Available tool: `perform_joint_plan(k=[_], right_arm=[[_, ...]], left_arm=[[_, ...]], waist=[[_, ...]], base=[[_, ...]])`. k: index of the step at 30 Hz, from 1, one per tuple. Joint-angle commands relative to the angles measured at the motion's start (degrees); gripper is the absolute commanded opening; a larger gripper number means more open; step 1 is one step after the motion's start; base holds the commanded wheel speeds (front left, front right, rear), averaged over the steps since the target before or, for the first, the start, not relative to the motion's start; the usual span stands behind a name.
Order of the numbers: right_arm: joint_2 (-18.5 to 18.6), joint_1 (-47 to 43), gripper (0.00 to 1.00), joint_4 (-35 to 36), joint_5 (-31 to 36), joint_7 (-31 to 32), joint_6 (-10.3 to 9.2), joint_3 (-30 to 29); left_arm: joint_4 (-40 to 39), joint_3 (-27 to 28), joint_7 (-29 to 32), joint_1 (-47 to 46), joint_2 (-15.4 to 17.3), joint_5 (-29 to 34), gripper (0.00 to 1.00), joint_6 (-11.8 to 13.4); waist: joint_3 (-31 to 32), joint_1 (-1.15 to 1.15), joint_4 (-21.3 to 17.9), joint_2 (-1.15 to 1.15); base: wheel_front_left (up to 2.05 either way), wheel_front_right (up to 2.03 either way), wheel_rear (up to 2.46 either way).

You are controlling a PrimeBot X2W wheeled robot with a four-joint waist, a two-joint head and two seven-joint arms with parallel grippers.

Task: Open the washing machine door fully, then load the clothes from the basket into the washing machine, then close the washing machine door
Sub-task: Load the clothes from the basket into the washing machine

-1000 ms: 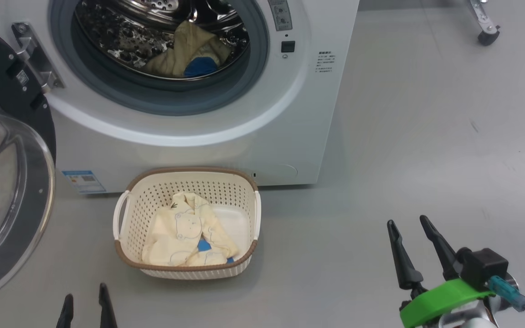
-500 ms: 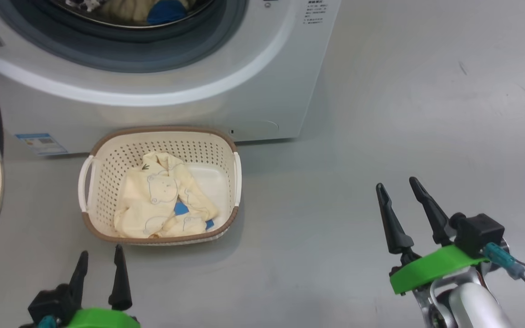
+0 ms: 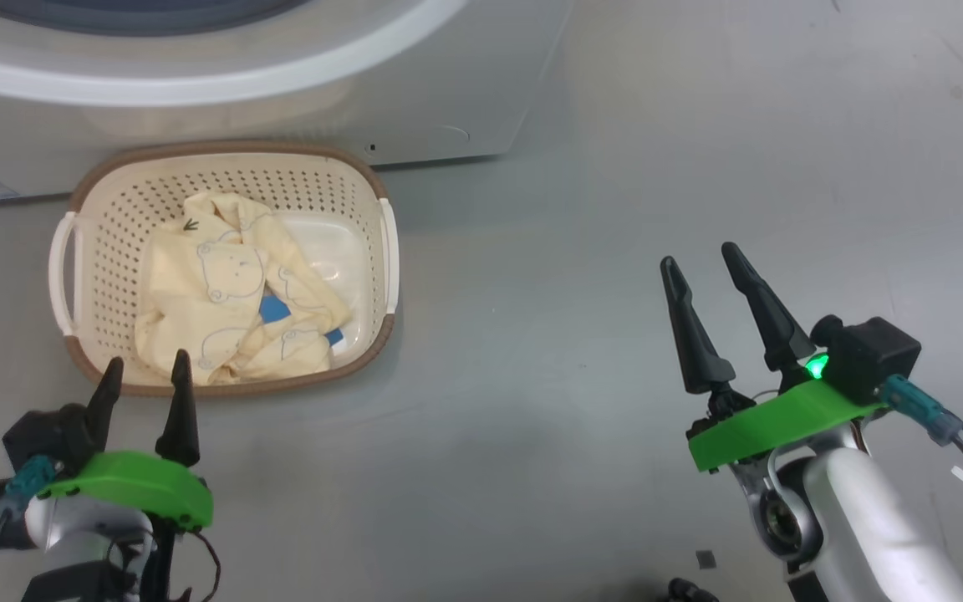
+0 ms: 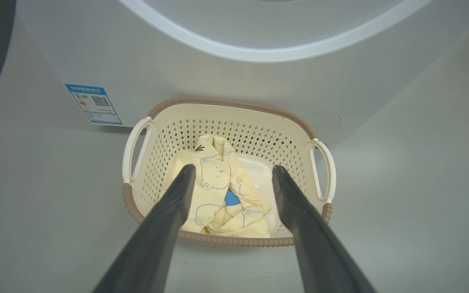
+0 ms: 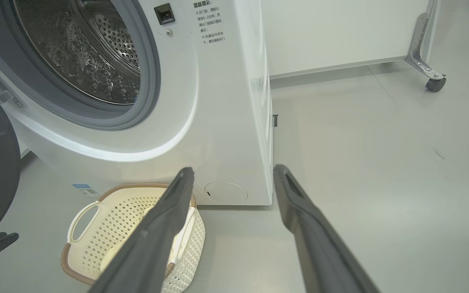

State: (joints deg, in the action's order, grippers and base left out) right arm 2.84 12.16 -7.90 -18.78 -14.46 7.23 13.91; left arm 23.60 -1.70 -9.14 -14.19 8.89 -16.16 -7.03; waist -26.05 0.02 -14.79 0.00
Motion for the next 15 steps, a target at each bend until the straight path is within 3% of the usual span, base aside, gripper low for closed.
perform_joint_plan(k=[1, 15], right_arm=[[0.05, 1.16, 1.00, 1.84, -0.51, -0.54, 0.25, 1.30], [0.04, 6.79, 1.00, 2.42, -1.49, -0.54, 0.25, 3.53]], left_arm=[[-1.06, 1.86, 1.03, -1.22, 1.88, -0.15, 1.00, 0.07], [2.61, -0.38, 9.15, -13.90, 3.51, 0.18, 1.00, 0.71]], waist=[[-2.57, -0.02, -1.05, 0.00], [-13.04, -0.02, -1.87, 0.00]], base=[[0.00, 0.00, 0.00], [0.00, 0.00, 0.00]])
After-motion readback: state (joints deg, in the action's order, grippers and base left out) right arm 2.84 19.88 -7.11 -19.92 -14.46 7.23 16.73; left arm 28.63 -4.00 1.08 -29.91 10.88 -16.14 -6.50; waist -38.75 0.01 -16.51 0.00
